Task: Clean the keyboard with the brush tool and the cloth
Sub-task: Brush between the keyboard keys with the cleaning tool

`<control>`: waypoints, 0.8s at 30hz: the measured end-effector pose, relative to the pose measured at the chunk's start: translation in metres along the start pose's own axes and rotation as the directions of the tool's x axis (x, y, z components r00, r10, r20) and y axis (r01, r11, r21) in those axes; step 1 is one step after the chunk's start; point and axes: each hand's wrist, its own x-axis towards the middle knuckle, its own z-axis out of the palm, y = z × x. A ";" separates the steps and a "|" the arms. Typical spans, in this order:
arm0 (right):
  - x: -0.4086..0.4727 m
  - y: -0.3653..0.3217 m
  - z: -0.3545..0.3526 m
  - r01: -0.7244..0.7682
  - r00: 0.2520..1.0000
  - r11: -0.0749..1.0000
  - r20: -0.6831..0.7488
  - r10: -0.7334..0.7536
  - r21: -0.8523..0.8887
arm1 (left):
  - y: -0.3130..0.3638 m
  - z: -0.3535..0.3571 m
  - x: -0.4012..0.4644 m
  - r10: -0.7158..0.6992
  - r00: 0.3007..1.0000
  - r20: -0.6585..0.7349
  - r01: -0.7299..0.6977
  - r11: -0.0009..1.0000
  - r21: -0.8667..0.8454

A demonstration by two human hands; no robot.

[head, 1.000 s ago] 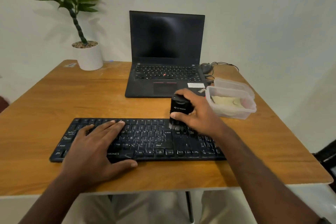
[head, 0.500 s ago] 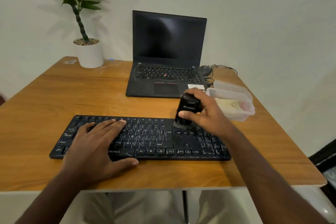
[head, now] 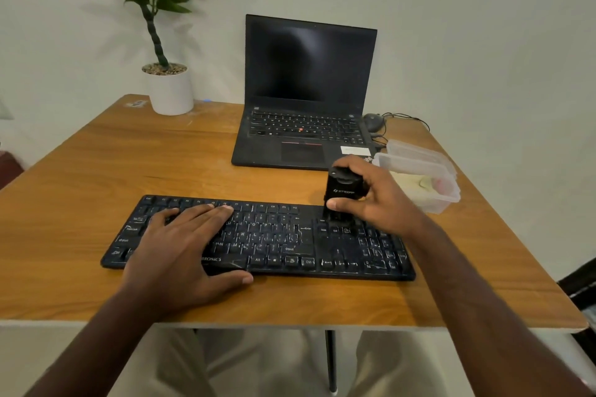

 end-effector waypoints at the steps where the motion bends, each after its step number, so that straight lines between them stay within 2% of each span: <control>1: 0.001 -0.001 0.006 -0.006 1.000 1.000 -0.013 0.006 0.010 | 0.000 0.000 0.000 -0.001 1.000 0.001 0.001 1.000 0.002; 6: 0.003 -0.006 0.019 -0.005 0.983 0.989 -0.181 0.032 0.148 | 0.001 -0.001 0.000 -0.007 1.000 0.010 0.007 1.000 0.009; 10: -0.007 0.000 0.011 -0.059 0.991 0.984 -0.107 0.078 0.171 | 0.001 -0.001 0.001 -0.001 1.000 0.009 0.001 1.000 0.008; 13: -0.009 0.005 -0.004 -0.061 0.985 0.994 -0.157 0.074 0.092 | 0.000 0.000 0.001 -0.001 1.000 0.009 0.000 1.000 0.007; 16: -0.011 0.004 -0.013 -0.040 0.976 0.990 -0.209 0.067 0.133 | 0.000 -0.001 0.000 -0.005 1.000 0.013 0.005 1.000 0.006; 20: -0.015 0.002 -0.003 -0.063 0.989 0.988 -0.125 0.081 0.139 | 0.001 -0.001 0.001 -0.002 1.000 0.008 0.001 1.000 0.014; 24: -0.010 -0.005 0.017 -0.065 0.985 0.981 -0.148 0.093 0.182 | 0.002 -0.002 0.000 -0.003 1.000 0.017 0.003 1.000 0.013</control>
